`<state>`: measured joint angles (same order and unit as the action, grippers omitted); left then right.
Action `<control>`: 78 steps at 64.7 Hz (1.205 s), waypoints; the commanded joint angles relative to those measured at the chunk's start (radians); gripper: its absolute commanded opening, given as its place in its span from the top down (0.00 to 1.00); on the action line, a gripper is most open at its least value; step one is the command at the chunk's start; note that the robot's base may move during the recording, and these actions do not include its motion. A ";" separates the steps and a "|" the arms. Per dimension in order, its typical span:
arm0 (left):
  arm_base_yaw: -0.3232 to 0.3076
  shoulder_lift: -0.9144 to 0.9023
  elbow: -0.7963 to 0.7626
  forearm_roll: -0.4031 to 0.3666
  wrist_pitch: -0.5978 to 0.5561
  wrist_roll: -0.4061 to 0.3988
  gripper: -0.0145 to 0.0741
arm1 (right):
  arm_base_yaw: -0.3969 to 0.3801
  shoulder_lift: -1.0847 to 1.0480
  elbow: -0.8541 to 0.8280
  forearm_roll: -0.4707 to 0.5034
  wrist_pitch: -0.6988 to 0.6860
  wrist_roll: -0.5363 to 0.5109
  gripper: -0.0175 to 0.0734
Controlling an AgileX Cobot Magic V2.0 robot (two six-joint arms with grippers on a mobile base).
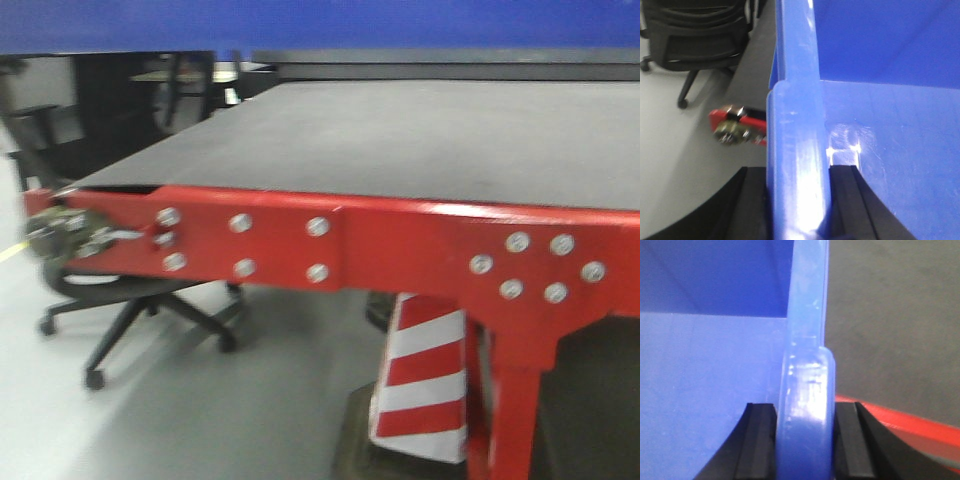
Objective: Move blue bin to conveyor side
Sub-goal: 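Carry the blue bin with both grippers while turning toward the red table, then drive up to the red table holding the bin above its grey surface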
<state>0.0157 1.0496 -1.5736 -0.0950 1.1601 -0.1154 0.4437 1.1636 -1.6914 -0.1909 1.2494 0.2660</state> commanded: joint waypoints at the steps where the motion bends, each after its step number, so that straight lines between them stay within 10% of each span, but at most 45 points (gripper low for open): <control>1: -0.003 -0.019 -0.018 0.018 -0.102 0.007 0.86 | -0.001 -0.021 -0.016 -0.065 -0.084 -0.011 0.90; 78: -0.003 -0.019 -0.018 0.021 -0.102 0.007 0.86 | -0.001 -0.021 -0.016 -0.065 -0.090 -0.011 0.90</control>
<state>0.0157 1.0496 -1.5736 -0.0931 1.1601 -0.1154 0.4437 1.1636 -1.6914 -0.1909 1.2494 0.2660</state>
